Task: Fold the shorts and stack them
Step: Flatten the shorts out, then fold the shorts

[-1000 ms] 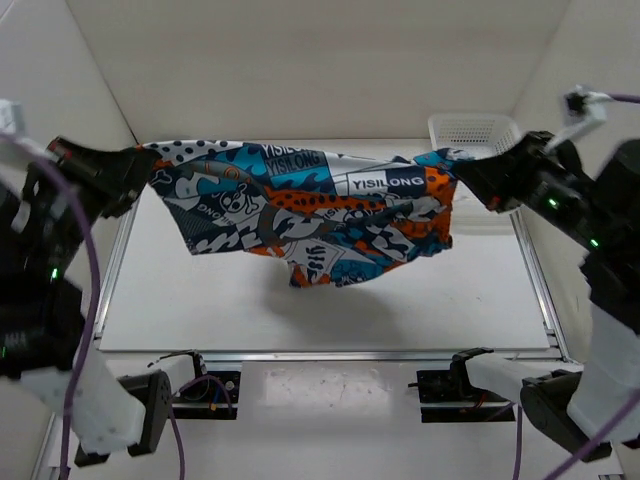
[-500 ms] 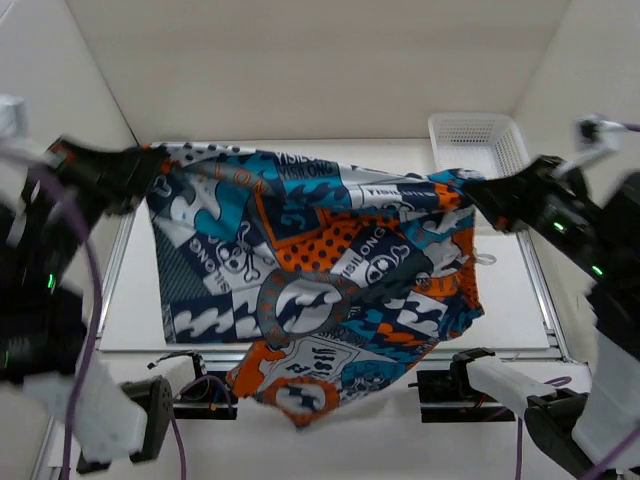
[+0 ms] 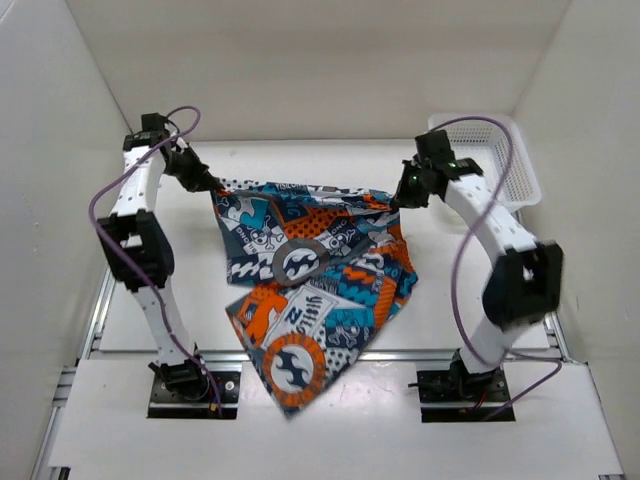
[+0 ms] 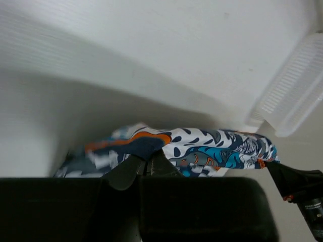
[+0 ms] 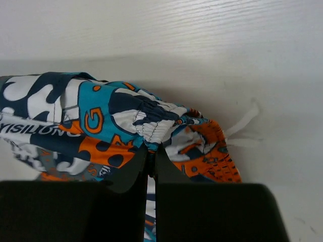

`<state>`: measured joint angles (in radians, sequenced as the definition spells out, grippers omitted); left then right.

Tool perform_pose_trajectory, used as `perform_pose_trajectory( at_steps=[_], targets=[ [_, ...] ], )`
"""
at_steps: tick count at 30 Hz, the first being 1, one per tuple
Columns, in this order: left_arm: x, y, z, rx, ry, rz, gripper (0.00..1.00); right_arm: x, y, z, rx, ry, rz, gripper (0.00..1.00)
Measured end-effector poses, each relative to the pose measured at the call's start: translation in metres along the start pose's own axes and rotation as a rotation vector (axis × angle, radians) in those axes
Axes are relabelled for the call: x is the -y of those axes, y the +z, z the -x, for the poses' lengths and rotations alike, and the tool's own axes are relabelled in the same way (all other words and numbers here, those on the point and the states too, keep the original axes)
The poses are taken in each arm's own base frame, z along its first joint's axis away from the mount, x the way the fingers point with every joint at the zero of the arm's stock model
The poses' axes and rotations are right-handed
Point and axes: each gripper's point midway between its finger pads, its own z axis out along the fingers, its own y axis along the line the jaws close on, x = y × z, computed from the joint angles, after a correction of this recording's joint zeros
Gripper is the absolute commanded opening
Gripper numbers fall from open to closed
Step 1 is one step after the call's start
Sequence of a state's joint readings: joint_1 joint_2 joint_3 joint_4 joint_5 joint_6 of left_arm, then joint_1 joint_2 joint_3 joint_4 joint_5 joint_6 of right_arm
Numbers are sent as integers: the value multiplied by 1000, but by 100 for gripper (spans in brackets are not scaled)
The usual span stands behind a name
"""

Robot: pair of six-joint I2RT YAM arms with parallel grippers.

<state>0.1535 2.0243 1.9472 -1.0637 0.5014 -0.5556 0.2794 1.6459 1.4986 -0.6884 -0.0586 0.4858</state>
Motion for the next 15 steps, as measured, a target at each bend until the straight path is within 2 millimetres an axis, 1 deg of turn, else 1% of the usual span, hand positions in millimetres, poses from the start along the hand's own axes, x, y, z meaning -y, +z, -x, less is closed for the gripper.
perform_pose_trajectory(
  at_steps=[1,3,4,5,6,7,9,10,11,13,15],
  targets=[
    [-11,13,1,-20,-11,31,10,5,20,-3,-30,-1,-17,0],
    [-20,26,7,-32,-13,58,10,13,57,-8,-91,-3,-44,0],
    [-21,30,11,-27,-7,65,10,14,71,-8,-109,-5,-50,0],
    [-20,30,16,-15,3,66,10,13,80,-6,-120,-7,-46,3],
    [-16,28,23,6,21,62,10,11,89,-2,-122,-9,-38,3],
    [-13,25,29,26,38,60,10,7,95,5,-117,-12,-28,5],
    [-4,17,41,72,76,50,10,-2,101,20,-92,-14,-1,14],
    [0,13,46,93,93,44,10,-7,101,27,-81,-13,15,21],
    [3,11,50,113,109,42,10,-11,101,35,-68,-10,29,23],
    [3,9,56,135,129,45,10,-16,102,48,-45,1,52,24],
    [0,9,56,135,135,56,10,-16,105,53,-39,20,65,24]
  ],
)
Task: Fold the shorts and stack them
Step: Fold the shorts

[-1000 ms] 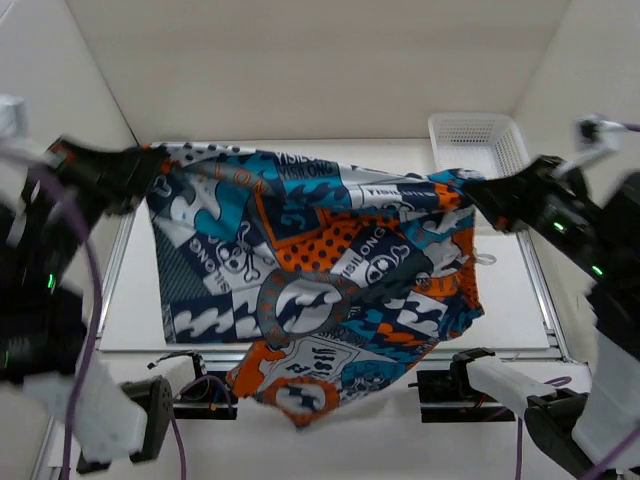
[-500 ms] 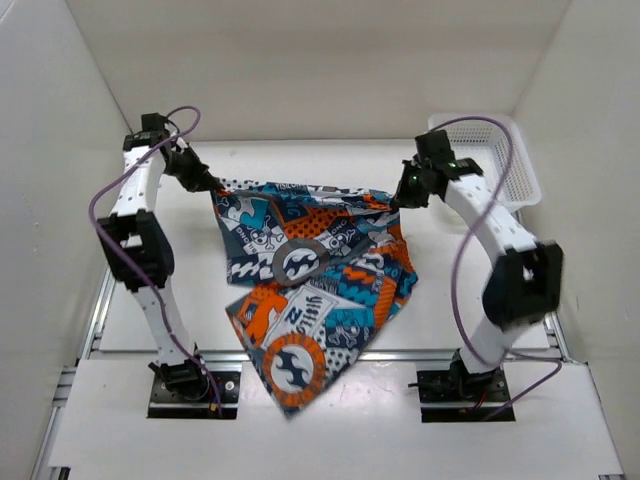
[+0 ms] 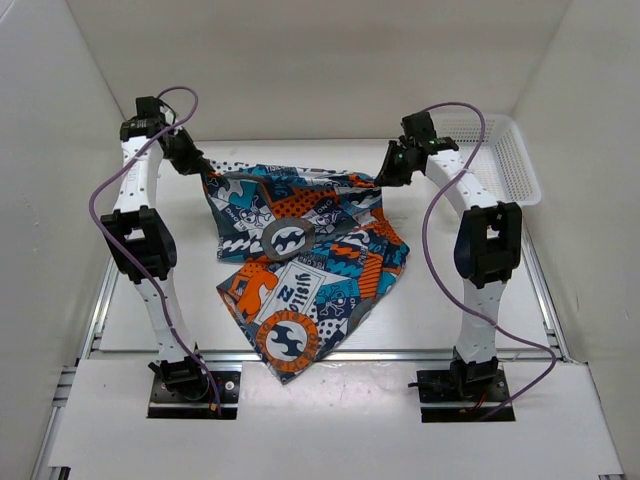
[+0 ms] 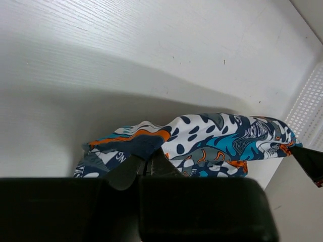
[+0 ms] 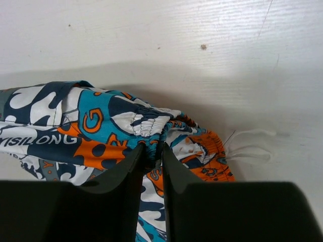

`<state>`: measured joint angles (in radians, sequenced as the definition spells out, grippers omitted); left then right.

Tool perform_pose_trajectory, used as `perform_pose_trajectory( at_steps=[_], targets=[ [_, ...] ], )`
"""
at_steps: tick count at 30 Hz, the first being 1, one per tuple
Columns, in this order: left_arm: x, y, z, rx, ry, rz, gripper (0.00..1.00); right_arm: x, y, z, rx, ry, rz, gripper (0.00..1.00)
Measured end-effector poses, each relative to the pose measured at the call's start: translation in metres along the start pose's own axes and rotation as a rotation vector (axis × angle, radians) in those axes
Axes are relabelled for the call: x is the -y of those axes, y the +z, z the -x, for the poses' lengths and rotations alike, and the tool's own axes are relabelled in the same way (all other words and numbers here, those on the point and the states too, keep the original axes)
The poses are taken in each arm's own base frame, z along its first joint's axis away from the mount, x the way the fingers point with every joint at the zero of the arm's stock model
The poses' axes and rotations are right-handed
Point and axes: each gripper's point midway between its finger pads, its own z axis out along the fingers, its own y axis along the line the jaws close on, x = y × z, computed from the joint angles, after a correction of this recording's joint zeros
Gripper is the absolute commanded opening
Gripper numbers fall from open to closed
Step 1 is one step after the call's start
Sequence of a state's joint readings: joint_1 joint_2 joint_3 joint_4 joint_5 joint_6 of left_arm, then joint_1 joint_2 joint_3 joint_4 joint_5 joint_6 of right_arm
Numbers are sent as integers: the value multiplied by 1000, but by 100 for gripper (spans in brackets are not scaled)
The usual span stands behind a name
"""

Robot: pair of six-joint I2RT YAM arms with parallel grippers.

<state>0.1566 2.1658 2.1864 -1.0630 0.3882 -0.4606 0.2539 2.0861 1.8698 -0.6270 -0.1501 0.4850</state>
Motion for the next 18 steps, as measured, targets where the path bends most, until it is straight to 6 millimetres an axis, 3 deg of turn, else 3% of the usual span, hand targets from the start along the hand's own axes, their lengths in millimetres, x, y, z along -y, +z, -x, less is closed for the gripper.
perform_pose_trajectory(
  at_steps=[2,4,6,13,18],
  targets=[
    [-2,1,-2,-5,8,7,10,2,4,-2,-14,28,8,24],
    [-6,4,-4,-12,14,16,10,3,7,-4,-27,50,14,7],
    [-11,8,-9,-26,15,30,10,0,9,-6,-33,74,27,0],
    [-23,11,-13,-37,22,68,10,-8,9,-4,-34,110,66,0],
    [-6,-5,10,37,38,44,10,-22,5,15,0,123,106,0]
  ],
)
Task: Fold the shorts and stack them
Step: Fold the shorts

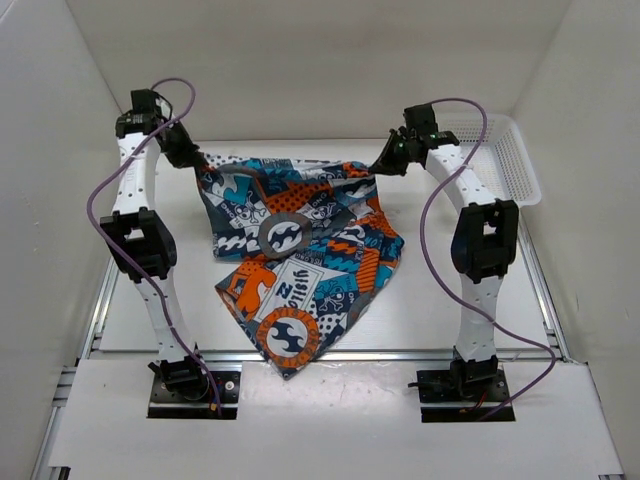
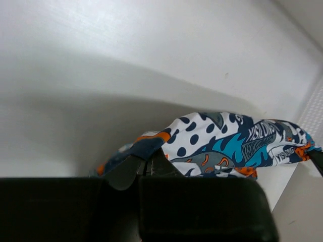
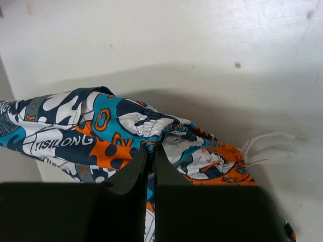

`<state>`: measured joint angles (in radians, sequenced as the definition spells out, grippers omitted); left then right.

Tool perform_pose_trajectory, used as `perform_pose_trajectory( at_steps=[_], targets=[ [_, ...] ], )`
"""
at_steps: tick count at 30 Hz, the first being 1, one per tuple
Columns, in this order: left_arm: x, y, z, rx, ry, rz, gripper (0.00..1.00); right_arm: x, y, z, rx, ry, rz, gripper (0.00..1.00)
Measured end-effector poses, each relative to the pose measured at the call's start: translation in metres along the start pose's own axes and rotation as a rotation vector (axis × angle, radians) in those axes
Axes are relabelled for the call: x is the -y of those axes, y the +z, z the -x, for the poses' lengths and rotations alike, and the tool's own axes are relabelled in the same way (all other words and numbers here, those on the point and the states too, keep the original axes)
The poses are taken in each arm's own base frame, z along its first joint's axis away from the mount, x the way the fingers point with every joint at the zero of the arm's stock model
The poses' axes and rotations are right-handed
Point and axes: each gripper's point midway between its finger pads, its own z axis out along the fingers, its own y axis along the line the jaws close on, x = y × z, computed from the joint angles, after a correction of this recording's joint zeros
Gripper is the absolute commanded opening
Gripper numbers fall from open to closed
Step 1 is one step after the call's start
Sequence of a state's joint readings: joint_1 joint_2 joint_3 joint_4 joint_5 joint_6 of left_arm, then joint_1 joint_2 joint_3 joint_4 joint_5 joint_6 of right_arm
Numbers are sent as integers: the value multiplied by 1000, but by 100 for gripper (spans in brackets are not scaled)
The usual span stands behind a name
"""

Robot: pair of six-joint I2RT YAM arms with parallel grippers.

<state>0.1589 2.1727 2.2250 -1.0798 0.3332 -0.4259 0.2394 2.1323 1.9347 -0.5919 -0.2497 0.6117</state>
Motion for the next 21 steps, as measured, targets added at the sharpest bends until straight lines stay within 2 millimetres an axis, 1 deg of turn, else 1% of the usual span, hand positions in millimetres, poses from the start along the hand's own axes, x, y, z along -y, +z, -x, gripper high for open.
perform_pose_trajectory(
  at_steps=[3,6,9,12,14,17,21],
  targets=[
    [20,-17,27,90,19,-46,10,-15,0,23,47,-2,42,0],
    [34,-28,44,147,25,-83,10,-22,2,36,72,4,58,0],
    [42,-29,56,172,15,-115,10,-26,6,47,95,6,66,0],
    [42,-21,64,179,-6,-134,10,-29,12,56,113,3,74,0],
    [40,-16,65,171,-19,-137,10,-30,16,59,117,2,77,0],
    [35,-8,58,148,-30,-131,10,-25,20,57,107,4,65,0],
    [27,-6,28,80,-38,-87,10,-17,21,56,103,2,41,0]
  ],
)
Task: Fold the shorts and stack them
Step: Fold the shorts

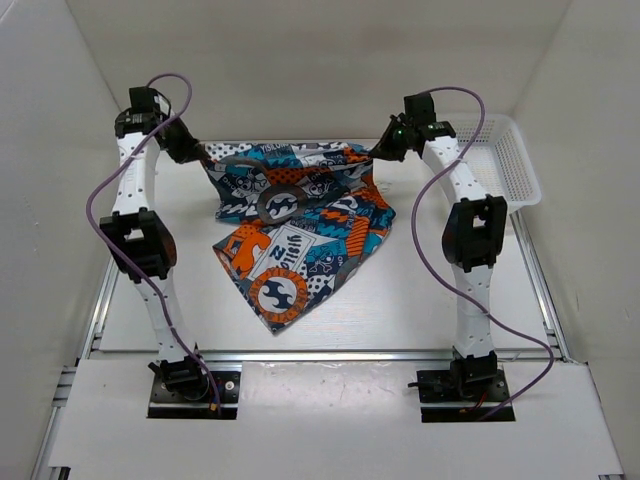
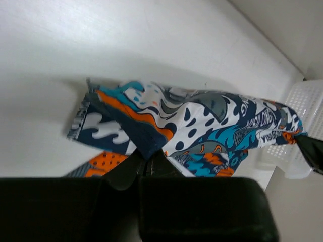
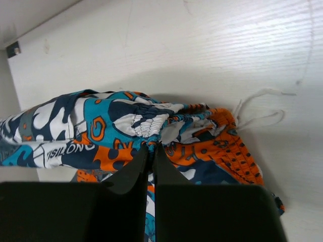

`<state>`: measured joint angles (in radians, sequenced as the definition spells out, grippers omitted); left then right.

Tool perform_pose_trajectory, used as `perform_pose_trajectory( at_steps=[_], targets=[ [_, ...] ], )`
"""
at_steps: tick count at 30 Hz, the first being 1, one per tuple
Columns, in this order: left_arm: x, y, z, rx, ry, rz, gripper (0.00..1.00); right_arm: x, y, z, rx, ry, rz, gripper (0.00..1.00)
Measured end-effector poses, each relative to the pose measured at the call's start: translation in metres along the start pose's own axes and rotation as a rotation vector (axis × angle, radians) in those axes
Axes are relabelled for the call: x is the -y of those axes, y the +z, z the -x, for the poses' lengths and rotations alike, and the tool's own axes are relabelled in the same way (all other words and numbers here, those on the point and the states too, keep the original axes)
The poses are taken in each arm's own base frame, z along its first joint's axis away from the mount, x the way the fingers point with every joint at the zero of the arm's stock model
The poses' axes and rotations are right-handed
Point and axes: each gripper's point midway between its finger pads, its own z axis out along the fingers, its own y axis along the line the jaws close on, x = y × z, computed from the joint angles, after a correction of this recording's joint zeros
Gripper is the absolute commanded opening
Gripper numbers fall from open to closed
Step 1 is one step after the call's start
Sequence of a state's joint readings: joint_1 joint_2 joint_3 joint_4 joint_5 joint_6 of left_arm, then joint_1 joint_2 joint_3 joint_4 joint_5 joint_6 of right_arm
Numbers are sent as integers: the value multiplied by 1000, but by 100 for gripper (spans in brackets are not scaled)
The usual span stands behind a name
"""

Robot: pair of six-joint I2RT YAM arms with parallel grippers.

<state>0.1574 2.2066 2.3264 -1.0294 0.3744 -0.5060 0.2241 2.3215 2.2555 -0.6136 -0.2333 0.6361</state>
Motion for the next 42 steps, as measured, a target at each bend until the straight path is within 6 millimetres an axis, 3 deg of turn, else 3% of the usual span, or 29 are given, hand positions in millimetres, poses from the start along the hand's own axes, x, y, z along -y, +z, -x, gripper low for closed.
perform_pose_trajectory(
  at_steps=[3,7,11,14,17,22,27,28,29,30,31,32,33,35,38,42],
  targets=[
    [4,-19,-29,-39,11,17,10,16,-1,-6,-16,0,-39,0],
    [23,-63,-80,-60,68,-2,10,41,-14,-25,-65,12,-103,0],
    [40,-109,-143,-82,125,-39,10,57,-45,-40,-85,-2,-148,0],
    [45,-130,-190,-105,160,-67,10,67,-74,-54,-90,-16,-185,0],
    [35,-140,-234,-153,164,-64,10,74,-98,-68,-90,-39,-209,0],
    [-5,-138,-305,-268,135,18,10,98,-118,-100,-124,-66,-274,0],
    [-34,-139,-349,-338,102,75,10,134,-127,-140,-194,-66,-371,0],
    [-38,-140,-356,-351,96,80,10,140,-130,-148,-206,-67,-389,5],
    [-41,-141,-362,-359,94,81,10,144,-134,-154,-215,-67,-403,17],
    [-41,-142,-367,-367,99,75,20,148,-137,-159,-220,-69,-415,41],
    [-43,-143,-373,-378,102,72,57,151,-140,-162,-221,-74,-423,63],
    [-45,-144,-377,-390,116,69,74,154,-142,-164,-217,-76,-430,84],
    [-46,-146,-382,-405,123,66,84,155,-143,-166,-212,-74,-431,89],
    [-49,-148,-388,-432,134,78,89,156,-144,-167,-201,-88,-423,94],
    [-56,-152,-388,-443,143,129,86,153,-143,-163,-178,-85,-411,94],
    [-53,-153,-372,-387,147,160,82,148,-137,-160,-156,-70,-375,94]
  ],
)
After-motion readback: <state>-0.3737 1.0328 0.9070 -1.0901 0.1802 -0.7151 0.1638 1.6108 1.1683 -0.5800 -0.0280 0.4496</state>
